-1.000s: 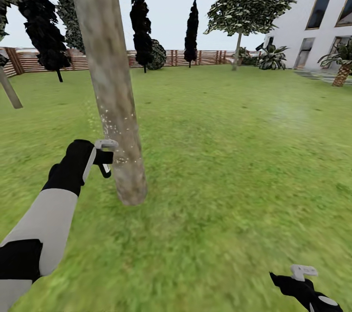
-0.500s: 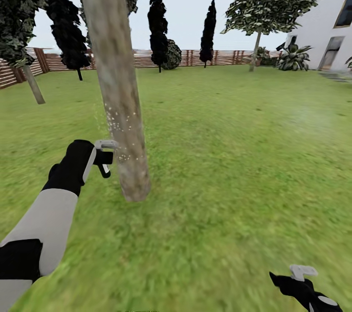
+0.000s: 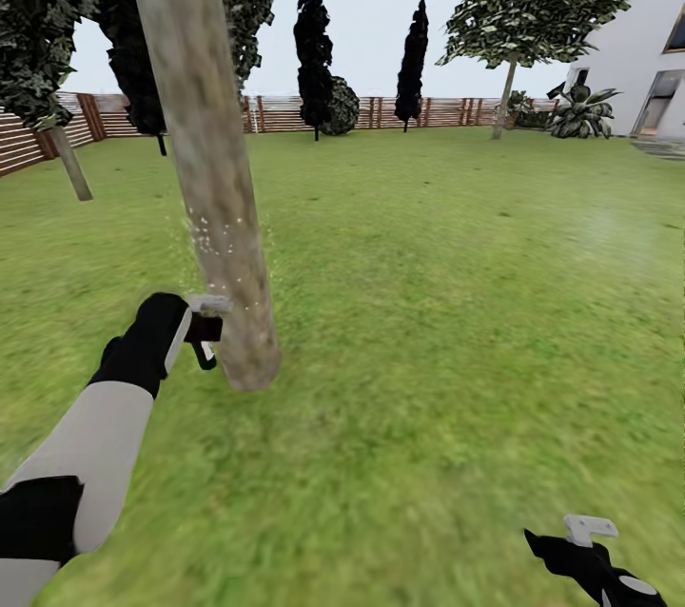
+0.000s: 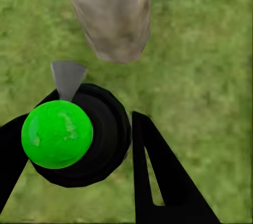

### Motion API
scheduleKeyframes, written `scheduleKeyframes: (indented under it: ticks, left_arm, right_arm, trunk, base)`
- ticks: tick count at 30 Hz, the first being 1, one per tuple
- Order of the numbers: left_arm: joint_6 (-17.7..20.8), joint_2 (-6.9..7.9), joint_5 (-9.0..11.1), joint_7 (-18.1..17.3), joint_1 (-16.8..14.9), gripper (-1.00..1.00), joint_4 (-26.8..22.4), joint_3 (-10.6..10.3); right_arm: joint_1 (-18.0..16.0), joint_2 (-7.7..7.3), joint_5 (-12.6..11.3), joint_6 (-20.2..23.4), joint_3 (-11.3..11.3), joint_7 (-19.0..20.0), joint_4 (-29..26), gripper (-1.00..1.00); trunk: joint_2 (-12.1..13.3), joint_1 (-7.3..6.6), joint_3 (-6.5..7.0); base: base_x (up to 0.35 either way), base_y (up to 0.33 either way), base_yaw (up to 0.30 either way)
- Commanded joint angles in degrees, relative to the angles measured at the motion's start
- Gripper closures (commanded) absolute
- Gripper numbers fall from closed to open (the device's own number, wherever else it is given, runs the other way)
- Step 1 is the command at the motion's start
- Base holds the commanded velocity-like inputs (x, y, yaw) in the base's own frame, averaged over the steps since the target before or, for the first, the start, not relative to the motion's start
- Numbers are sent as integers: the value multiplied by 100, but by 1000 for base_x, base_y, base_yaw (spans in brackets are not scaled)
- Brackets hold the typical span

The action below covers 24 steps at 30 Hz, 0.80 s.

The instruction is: In the garden, pick up the pesticide atomizer on the floor and spray pesticide onto both trees until each tree trunk is fully covered.

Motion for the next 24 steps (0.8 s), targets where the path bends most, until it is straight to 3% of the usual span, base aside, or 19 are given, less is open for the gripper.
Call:
scheduleKeyframes:
  ticks: [1, 3, 6, 9, 12, 14, 15, 17, 18, 19, 21, 24]
  left_arm:
    - [-233, -4, -74, -55, 40, 100, 203, 23]
    - [-550, -5, -74, -52, 65, 100, 474, 128]
    - [-611, -2, -81, -51, 69, 100, 509, 244]
    - [-579, 19, -76, -57, -42, 100, 448, 232]
    - [104, 19, -97, -60, -1089, 100, 336, 223]
    - [258, 39, -113, -60, -1523, 100, 298, 221]
    - [274, 31, -129, -60, -1541, 100, 241, 209]
    - [272, 50, -140, -60, -1417, 100, 22, 201]
    - [259, 58, -118, -62, -1103, 100, -64, 211]
    - [209, 50, -94, -69, -547, 100, -223, 217]
    - [19, 13, -72, -110, 47, 100, -354, 218]
    - [-389, 4, -66, -122, 339, 100, -391, 225]
  right_arm:
    - [-7, 3, 59, -26, -48, 39, 2, -100]
    - [-7, 2, 59, -26, -48, 39, 3, -100]
    - [-7, 3, 59, -26, -48, 39, 2, -100]
    - [-7, 3, 59, -26, -48, 39, 2, -100]
    - [-7, 1, 59, -26, -48, 39, 2, -100]
    - [-7, -2, 59, -26, -49, 39, 2, -100]
    - [-7, 1, 59, -26, -53, 39, 2, -100]
    - [-7, -3, 59, -26, -53, 39, 2, -100]
    - [-7, -5, 59, -21, -51, 39, 2, -100]
    - [-7, -5, 59, -18, -49, 40, 2, -100]
    - [-7, -5, 59, -17, -49, 40, 2, -100]
    - [-7, -4, 62, -17, -48, 43, 2, -100]
  trunk:
    - [-3, -1, -4]
    - [-3, -1, -4]
    - [-3, -1, -4]
    - [-3, -1, -4]
    - [-3, -1, -4]
    - [-3, -1, -4]
    - [-3, -1, -4]
    - [-3, -1, -4]
    - [-3, -1, -4]
    - [-3, -1, -4]
    - [-3, -1, -4]
    - [-3, -1, -4]
  base:
    - [97, -188, 0]
    - [157, -132, -134]
    - [174, -90, -171]
    - [37, -18, -25]
    - [2, -1, -1]
    - [0, 0, 0]
    - [0, 0, 0]
    - [0, 0, 0]
    - [0, 0, 0]
    - [0, 0, 0]
    - [0, 0, 0]
    - [0, 0, 0]
